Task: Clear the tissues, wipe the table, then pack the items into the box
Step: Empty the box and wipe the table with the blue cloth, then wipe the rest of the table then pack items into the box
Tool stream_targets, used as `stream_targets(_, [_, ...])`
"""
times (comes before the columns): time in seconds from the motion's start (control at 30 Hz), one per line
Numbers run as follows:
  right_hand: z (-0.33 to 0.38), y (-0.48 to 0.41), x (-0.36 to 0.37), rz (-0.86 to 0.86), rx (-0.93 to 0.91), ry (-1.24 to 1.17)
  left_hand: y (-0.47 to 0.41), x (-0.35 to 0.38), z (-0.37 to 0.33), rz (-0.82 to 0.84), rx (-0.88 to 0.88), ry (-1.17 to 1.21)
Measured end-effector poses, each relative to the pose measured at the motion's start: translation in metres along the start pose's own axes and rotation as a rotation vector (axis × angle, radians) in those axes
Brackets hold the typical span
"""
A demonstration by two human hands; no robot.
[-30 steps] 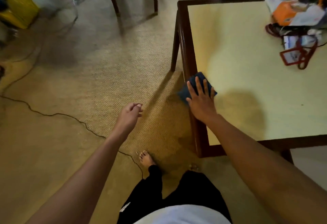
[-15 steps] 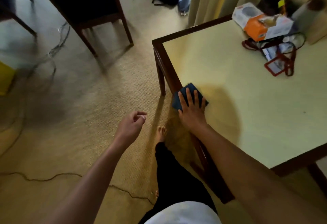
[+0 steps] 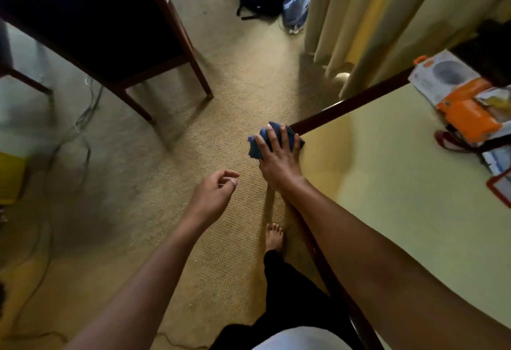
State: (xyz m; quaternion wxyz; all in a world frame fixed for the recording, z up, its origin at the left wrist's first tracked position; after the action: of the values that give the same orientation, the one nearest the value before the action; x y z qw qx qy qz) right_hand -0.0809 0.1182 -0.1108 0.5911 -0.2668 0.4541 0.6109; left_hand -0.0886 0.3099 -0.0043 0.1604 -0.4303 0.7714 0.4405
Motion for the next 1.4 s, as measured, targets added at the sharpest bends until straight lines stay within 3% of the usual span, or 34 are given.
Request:
stream_targets(0.2, [0.009, -0.045, -0.014, 0.062, -0.053, -0.064, -0.059, -0.036, -0.032, 0.015, 0.028, 0.024])
stream_targets(0.4, [0.006, -0.053, -0.082, -0.014, 0.24, -0.748, -0.132, -0.061, -0.064, 0.135, 0.092, 0.001])
stream_targets(0.53, [-0.001, -0.052, -0.11, -0.206, 0.483, -1.208, -0.177, -0.067, -0.097, 0.263, 0.176, -0.035])
stream_targets(0.7, [0.029, -0.04, -0.137, -0.498, 0.636, -1.799, -0.203, -0.074, -0.149, 0.63, 0.338, 0.046])
stream_targets(0.9, [0.059, -0.019, -0.154, -0.979, 0.697, -2.081, -0.222, -0.074, -0.201, 0.836, 0.487, -0.057])
stream_targets(1.03, [0.054, 0.003, -0.146, -1.146, 0.746, -2.001, -0.219, -0.048, -0.229, 0.925, 0.602, -0.206])
stream_targets(1.13, [0.045, 0.021, -0.139, -1.284, 1.0, -1.483, -0.214, -0.018, -0.25, 0.95, 0.704, -0.294])
stream_targets(1.2, [0.036, 0.032, -0.133, -1.36, 1.093, -1.266, -0.212, 0.005, -0.261, 0.926, 0.774, -0.333])
stream_targets(1.4, [-0.018, 0.047, -0.117, -1.419, 1.262, -1.131, -0.216, 0.08, -0.295, 0.893, 0.772, -0.396])
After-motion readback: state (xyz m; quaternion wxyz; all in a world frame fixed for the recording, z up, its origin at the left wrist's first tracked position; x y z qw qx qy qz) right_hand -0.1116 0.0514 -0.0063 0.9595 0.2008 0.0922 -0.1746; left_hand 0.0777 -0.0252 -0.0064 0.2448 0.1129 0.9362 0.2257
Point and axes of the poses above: each hand's wrist, its own y-axis away from the middle knuckle, its own x-axis out of the palm, z = x × y, the point moved 2 cm from there along -y, towards the middle knuckle, and after that the axes turned 12 degrees about -y, right-handed, at the moved point
